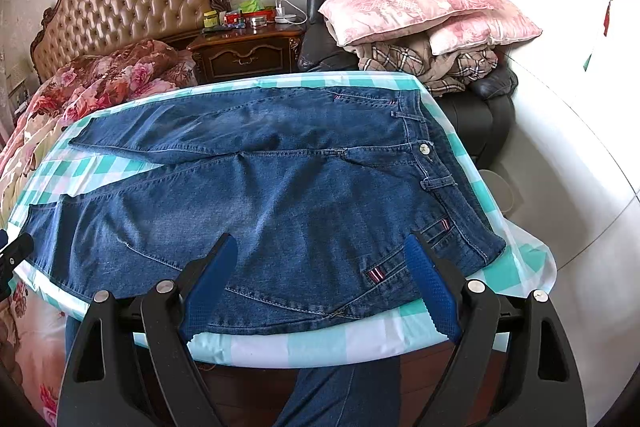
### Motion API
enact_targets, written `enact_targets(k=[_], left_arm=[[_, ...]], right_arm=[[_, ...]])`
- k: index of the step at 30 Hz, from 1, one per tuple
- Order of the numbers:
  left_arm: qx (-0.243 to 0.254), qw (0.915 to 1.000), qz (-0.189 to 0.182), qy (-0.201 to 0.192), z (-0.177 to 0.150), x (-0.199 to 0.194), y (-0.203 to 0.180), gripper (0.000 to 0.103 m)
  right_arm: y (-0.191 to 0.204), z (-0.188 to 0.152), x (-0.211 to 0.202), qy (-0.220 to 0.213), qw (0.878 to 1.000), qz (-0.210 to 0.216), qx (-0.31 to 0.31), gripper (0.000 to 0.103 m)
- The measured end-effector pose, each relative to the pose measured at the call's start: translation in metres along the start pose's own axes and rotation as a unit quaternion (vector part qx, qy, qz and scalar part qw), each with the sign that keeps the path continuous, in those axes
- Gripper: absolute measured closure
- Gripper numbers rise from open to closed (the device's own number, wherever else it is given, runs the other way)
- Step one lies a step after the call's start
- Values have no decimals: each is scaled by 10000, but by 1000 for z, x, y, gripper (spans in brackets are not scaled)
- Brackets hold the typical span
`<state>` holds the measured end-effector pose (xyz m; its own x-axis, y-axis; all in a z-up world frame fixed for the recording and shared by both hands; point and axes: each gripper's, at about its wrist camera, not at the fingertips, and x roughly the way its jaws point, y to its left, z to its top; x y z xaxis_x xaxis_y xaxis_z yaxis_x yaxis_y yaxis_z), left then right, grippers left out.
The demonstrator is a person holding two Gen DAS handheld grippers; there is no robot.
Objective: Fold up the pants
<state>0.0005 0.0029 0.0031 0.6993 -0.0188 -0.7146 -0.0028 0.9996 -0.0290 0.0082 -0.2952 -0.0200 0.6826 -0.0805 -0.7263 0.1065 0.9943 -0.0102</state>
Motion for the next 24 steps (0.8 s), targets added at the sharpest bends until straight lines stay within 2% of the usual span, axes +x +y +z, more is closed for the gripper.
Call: enact_targets(k=[24], left_arm=[[-11,10000,-19,-14,6,-1,2,2]], right_arm=[[2,3,-2,-2,10000,31,-16,20]])
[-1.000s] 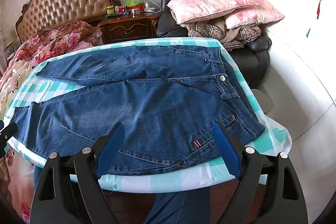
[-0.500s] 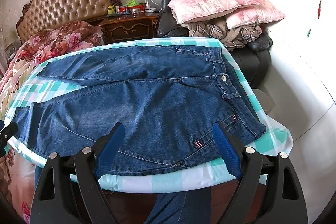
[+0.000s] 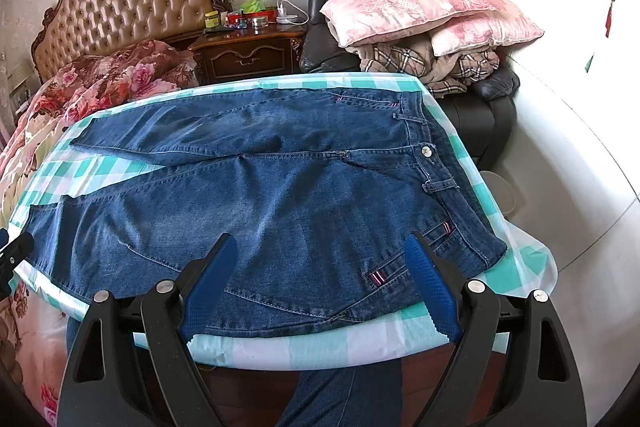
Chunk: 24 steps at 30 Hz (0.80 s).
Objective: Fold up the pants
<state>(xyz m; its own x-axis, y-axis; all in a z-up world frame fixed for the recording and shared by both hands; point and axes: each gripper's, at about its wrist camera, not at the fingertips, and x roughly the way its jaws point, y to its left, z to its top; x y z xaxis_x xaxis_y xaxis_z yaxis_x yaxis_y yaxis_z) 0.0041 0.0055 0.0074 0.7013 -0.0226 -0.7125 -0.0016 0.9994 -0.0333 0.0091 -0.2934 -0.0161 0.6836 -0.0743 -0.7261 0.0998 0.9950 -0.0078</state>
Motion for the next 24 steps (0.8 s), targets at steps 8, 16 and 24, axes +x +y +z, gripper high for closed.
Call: enact_targets(k=[8,16,24], left_arm=[[5,10000,2,-6,0,0,-1,2],[2,10000,5,6,0,1,-1,2],[2,10000,6,13,0,2,-1,2]], right_arm=[[0,0,0,-1,10000,-4,8,20],[0,0,0,4,10000,-5,10,20],[0,0,0,5,10000,-6,5,20]])
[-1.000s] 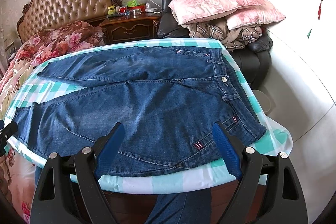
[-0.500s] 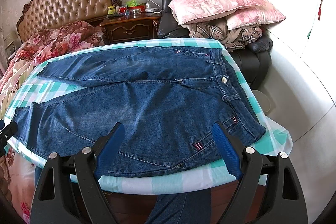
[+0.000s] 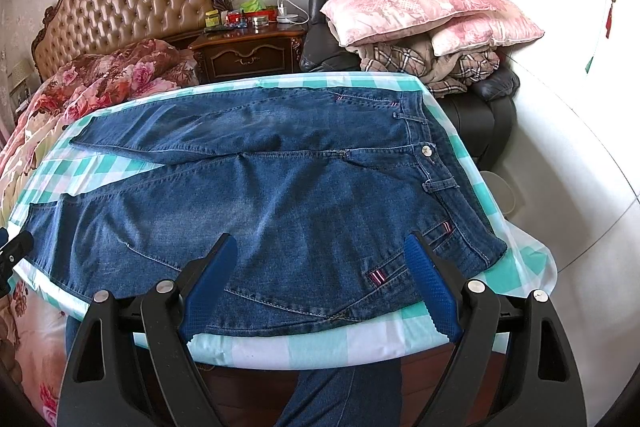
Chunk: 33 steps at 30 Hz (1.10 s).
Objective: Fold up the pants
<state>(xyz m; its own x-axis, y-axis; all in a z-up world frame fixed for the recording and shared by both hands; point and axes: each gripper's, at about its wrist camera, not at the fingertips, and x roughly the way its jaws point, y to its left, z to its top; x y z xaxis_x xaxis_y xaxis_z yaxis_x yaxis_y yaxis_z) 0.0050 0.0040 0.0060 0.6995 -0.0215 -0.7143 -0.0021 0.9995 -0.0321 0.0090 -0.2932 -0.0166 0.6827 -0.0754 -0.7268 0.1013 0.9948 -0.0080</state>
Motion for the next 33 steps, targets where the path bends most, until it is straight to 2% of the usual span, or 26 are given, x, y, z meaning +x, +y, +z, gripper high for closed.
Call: enact_targets(k=[16,21,23,26,30,33], left_arm=[[-14,10000,-5,32,-4,3,2,2],[10,9999,23,136,-6,13,4,2],[9,9998,41,201,-6,18,5,2],[-10,9996,37,279,-5,27,7,2],[4,9992,56,406,-2,38,8,2],[30,9987,147,489,2,46,8,2]], right_arm=[[-1,-1,2,7,10000,-12,8,20],[-18,11,13,167,9987,388,288,18],[-38,29,27,220,9975,519,418,16],[-77,70,62,246,9974,376,571,16],[-137,134,146,713,9917,398,997,16],[-168,179,211,874,9922,107,877,19]])
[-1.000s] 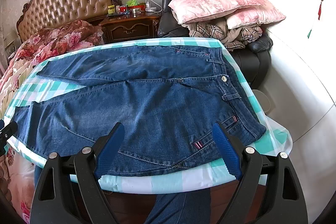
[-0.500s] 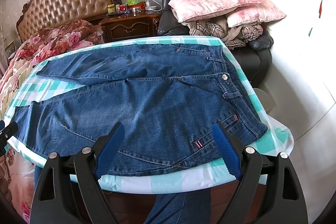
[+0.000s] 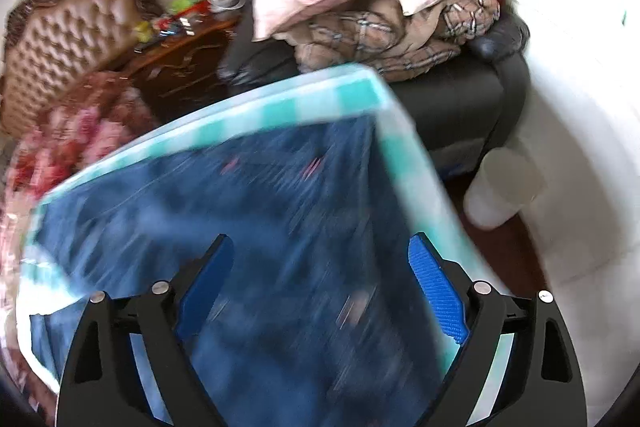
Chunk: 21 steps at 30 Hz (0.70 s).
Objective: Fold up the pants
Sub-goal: 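Grasp the jeans waistband with the right tool while the left tool grasps the leg hems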
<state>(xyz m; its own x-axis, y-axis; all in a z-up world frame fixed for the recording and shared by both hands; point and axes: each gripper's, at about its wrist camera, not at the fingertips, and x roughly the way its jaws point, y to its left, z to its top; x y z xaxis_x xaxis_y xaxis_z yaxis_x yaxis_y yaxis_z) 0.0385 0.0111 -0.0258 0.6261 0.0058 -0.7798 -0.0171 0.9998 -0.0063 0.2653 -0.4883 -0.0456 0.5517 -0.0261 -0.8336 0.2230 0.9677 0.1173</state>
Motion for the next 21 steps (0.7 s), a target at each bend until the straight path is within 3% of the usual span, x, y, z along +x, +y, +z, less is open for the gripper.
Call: enact_targets(k=[8,13,14,15,17,20,21], left_arm=[[-78,9991,316,260,13,25,7,2],[-146,9982,435,388,18,40,15,2],[-155,9981,441,407,19,42,16,2],[-182,9980,429,422,21,43,17,2],[-219,9980,398,431,22,44,17,2],[-232,9981,403,395,25,44,18,2],[-241,9981,407,391,26,44,18,2]], right_arm=[[-26,69,104,525,9985,-12,125,27],[-24,75,135,816,9966,57,-38,50],[-23,76,138,852,9963,92,-63,63],[-23,76,142,920,9956,133,-74,67],[-20,78,147,968,9951,125,-159,72],[-17,82,148,937,9950,185,-287,94],[-14,84,143,862,9955,190,-355,94]])
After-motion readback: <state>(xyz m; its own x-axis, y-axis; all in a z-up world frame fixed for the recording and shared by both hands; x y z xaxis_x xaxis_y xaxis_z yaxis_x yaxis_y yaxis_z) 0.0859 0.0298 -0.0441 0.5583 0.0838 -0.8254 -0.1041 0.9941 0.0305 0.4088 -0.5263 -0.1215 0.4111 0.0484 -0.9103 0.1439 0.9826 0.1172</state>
